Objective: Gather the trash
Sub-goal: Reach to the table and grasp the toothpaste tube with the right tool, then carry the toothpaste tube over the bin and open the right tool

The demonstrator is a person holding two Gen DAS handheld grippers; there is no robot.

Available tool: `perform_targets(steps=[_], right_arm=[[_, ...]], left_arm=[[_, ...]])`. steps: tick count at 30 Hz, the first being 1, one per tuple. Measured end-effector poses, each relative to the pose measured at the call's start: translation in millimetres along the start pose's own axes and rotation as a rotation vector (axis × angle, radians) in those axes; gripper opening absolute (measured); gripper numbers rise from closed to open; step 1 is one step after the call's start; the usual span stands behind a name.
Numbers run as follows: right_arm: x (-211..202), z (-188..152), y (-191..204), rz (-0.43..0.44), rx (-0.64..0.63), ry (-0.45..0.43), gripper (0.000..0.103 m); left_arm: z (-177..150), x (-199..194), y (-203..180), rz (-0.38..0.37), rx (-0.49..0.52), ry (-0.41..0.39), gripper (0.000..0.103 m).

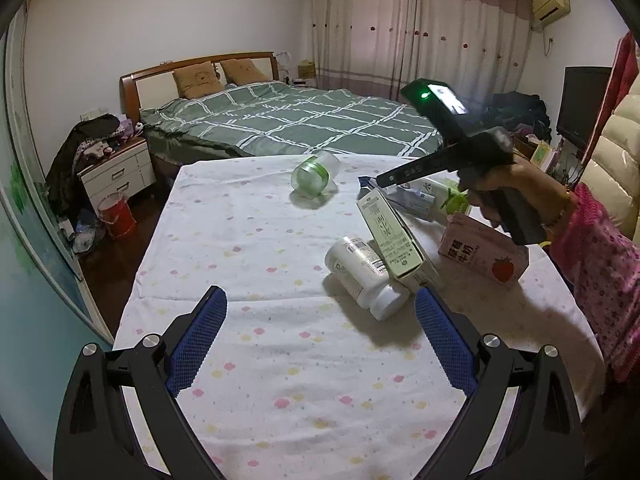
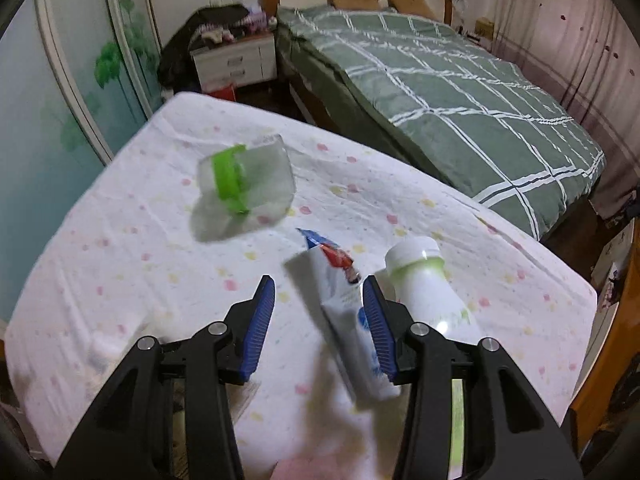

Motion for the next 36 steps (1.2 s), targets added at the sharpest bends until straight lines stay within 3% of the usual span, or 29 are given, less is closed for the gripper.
perform_targets(steps=[8,13,16,22,28,36], right_arm=[[33.6,1.8,-3.3,-0.023,-0.007,0.095,0.044],[30.8,-2.7,-2.0,-0.015,0.021,0.105,0.032],[17.5,-3.6,0.2,-0.010,0.031,0.074,0.030],[-46.8,-17.0,3.1,0.075,0.085,-0.063,0.030],[-116.3,-87.0,-14.2,0.115,0.198,-0.194,0.030],[-148.4,-246.1,-79.2,0.021,0.472,-0.268,0.031]], left_arm=[[-0.4,10.9,3.2,-0.014,-0.010,0.013,0.094],[-2.0,11.7,3.3,-0.017,-0.013,0.017,0.094],[-2.5,9.7,1.5,-0.018,-0.010,0.012,0.094],[-7.1,2.7,-5.1,-0.023,-0.002,0.002,0.094],[-12.4,-1.0,-20.0,-0.053,0.017,-0.004,0.094],[-16.4,-0.1,-49.9,-0.103,0.055,-0.003,0.094]])
Point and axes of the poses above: each gripper's, at about its wrist camera, not at the fingertips, and x roughly the way its jaws point, y to its left, z to its top, the point moved 7 cm from there along x, roughly the way its jaws point, and after that the axes turned 15 degrees about y, right-handed, at the moved point
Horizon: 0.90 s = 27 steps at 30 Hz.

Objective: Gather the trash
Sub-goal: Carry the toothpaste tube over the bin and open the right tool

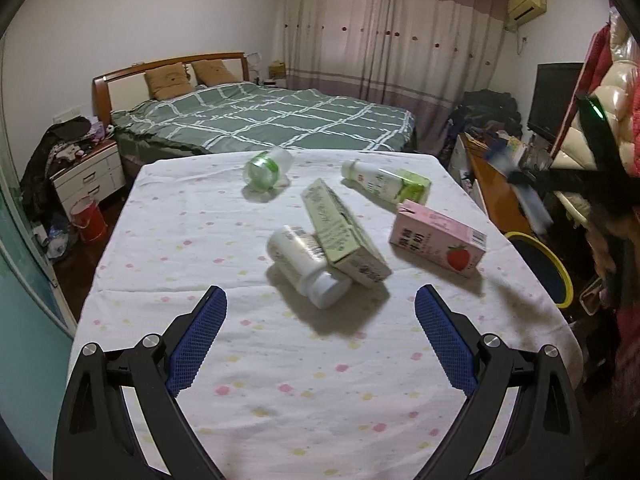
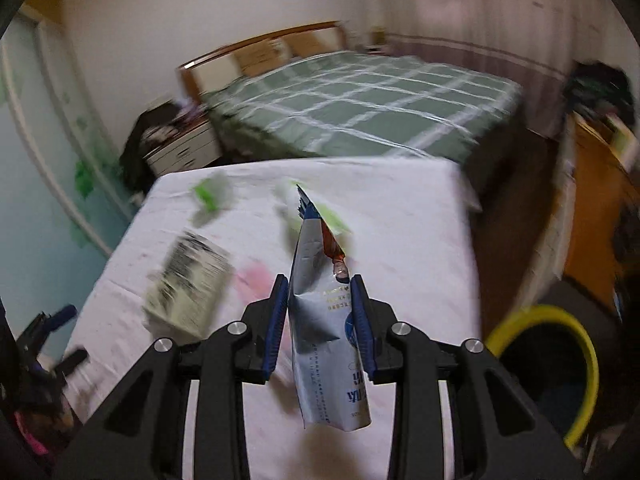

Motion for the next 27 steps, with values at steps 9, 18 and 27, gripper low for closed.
perform_targets(steps=[9,18,27], right_arm=[[3.1,-79.9,-145.9,-0.142,0.332,0.013,0.031],[37.6,-97.5,-219.0,-0.221,0.461,0.062,0.032],[38.4,-106.5,-233.2,-0.252,0.483,0.052,0.044]], left_arm=[[-0.6,4.3,-26.9,-0.011,0.044,0.014,0.094],[3.1,9.1,-40.3,0.006,0.059,0.034,0.094],[5.8,19.2,-29.5,0.011,0.031,0.061,0.094]])
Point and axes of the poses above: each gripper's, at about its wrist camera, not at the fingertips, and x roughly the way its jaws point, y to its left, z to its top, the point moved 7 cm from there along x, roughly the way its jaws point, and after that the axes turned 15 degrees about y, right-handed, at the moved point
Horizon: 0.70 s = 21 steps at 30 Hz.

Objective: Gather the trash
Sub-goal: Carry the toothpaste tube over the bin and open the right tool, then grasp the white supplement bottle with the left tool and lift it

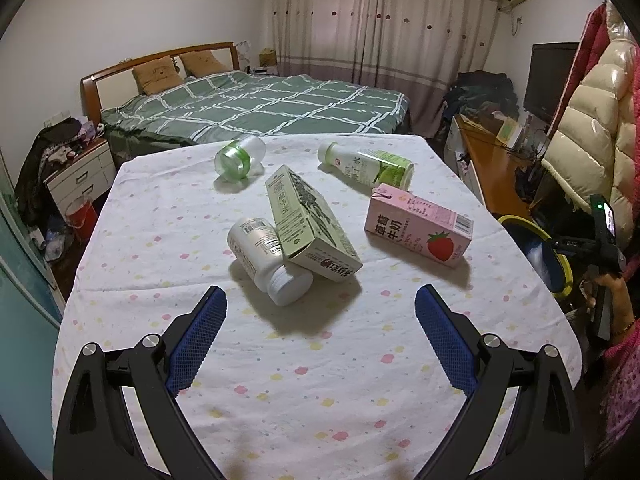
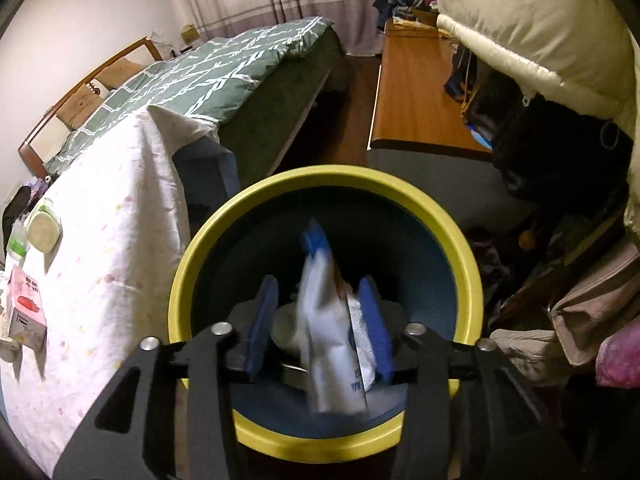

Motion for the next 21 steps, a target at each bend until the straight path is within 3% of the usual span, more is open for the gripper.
perform_targets(steps=[15,21], right_arm=[[-9.3,-9.5,19.7,0.000,-0.058,-0.020,0.044],[-9.0,-12.1,25.1,0.017,-0.070,-0.016,0.044]], left_arm=[[10.5,32.9,13.8,-0.010,-0.032,0.056,0.094],[16.7,55.0,15.5,0.041,0.021,0.084,0.094]])
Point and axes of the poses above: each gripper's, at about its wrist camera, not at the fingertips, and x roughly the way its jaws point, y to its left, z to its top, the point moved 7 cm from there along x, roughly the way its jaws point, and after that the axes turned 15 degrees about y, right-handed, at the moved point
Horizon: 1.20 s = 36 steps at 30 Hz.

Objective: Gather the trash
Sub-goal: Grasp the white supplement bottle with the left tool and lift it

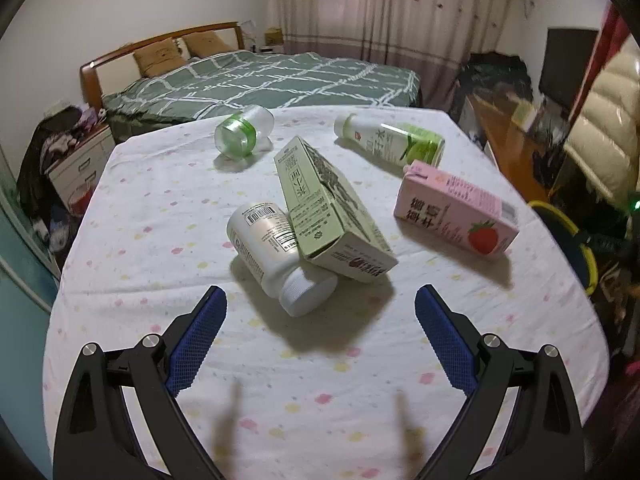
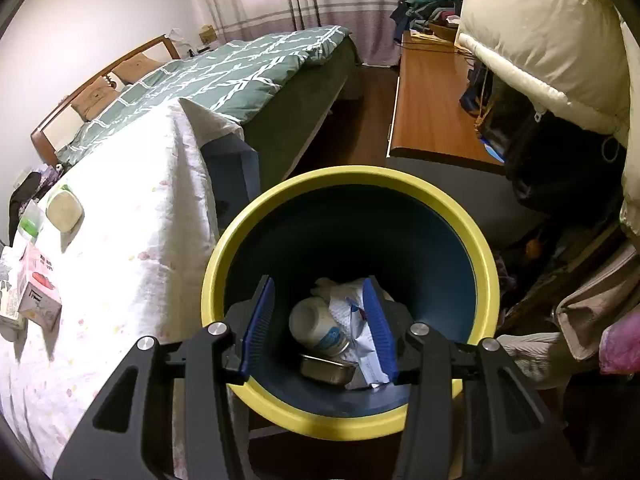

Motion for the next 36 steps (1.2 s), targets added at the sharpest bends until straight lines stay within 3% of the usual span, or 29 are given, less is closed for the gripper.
perform_targets(steps=[3,9,18,26,33,36], right_arm=[[-1.4,-1.2,1.8,-0.003,-0.016,0.002,0.044],[-3.4,-2.3,1.2,0.002,-0.023,-0.002,0.048],[2.9,-1.6,17.2,0.016,-0.052,0.017,0.050],[6.1,-1.7,24.4,0.025,-0.068,0.031,0.051],[5.5,-3.4,21.4,0.033,-0.066,0.035,0.051],[5.3,-4.8,21.0,0.041,-0.063,0.035,0.051]], left_arm=[[7.7,4.4,7.3,-0.005,0.069,-0.006,0.094],[26.2,10.9,22.9,-0.087,0.319,-0.025,0.095],[34.8,23.4,15.1,-0.099,0.528,-0.021,0.098],[41.8,44.0,14.0,-0.127,0.594,0.021,0.098],[38.1,61.3,15.9,-0.206,0.608,0.067,0.098],[34.2,59.9,17.5,-0.208,0.599,0.067,0.089]])
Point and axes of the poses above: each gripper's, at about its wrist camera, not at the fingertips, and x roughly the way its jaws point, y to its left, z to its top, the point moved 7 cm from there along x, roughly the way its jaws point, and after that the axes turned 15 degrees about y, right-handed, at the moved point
